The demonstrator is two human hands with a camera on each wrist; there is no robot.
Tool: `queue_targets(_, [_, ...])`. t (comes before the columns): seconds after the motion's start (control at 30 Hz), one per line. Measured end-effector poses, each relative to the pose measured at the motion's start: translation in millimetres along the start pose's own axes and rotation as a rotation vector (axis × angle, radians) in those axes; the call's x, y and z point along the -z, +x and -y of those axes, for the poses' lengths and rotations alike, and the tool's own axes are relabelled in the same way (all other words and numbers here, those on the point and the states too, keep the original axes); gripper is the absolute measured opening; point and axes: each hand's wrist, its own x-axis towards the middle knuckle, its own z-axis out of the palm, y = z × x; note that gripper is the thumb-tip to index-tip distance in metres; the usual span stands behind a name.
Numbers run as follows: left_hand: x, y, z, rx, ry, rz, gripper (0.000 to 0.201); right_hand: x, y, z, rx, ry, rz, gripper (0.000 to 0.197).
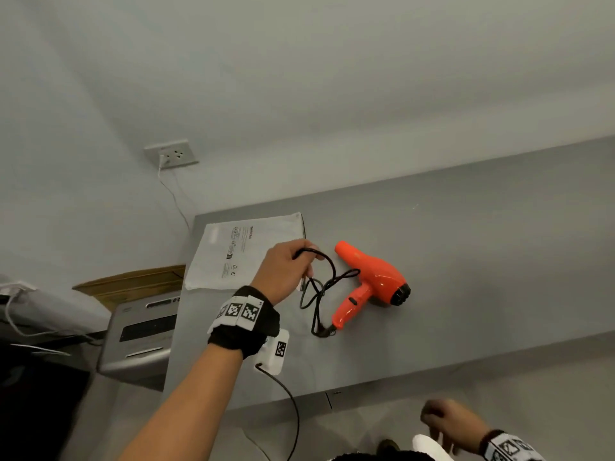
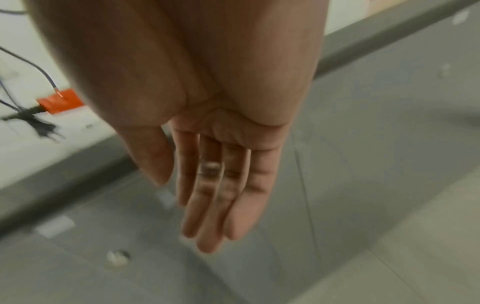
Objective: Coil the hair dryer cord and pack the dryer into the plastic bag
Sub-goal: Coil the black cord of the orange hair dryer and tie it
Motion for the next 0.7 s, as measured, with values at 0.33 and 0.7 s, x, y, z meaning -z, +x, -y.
queue_targets(0.33, [27.3,-22.5,-36.6,-0.091,-0.162,-0.067,0.03,-30.8,-84.0,20.8,-0.263,0.144,-0.015,0.014])
queue_targets(0.7, [20.8,-32.1,-31.0,-0.071,-0.28,-0.04,0.03,-29.4,7.4,109.0,-0.21,0.578,-0.217,0.018])
